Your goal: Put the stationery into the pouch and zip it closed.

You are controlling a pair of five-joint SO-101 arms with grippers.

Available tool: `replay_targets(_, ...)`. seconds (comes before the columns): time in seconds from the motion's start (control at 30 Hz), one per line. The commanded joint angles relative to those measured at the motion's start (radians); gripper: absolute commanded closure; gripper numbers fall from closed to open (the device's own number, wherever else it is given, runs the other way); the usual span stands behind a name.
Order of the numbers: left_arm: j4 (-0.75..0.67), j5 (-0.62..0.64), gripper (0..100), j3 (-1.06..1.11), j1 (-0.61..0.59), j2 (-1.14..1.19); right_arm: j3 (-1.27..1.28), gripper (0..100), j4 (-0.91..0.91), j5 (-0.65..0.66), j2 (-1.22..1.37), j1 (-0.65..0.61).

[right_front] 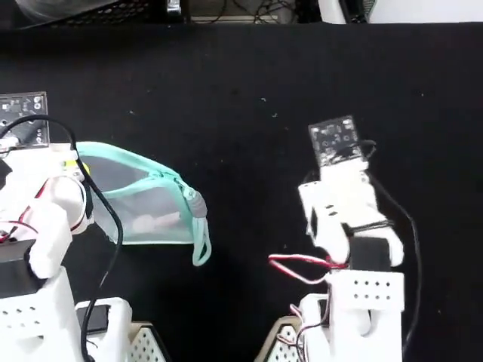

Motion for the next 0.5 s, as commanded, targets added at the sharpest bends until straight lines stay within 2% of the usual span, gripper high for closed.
replay_targets(0.0,0.029,0.003,97,0.11,0.012,0.086,-0.065,82.9,-0.034,0.009,0.107,0.041)
replay_targets(0.17,0.029,0.0,97,0.139,0.012,0.08,-0.242,83.2,0.02,0.011,0.398,0.044)
replay_targets(0.3,0.028,-0.002,97,0.147,0.012,0.081,-0.456,79.5,0.077,0.011,0.667,0.049)
replay_targets(0.47,0.028,-0.002,97,0.147,0.012,0.077,-0.753,79.3,0.127,0.052,1.036,0.051)
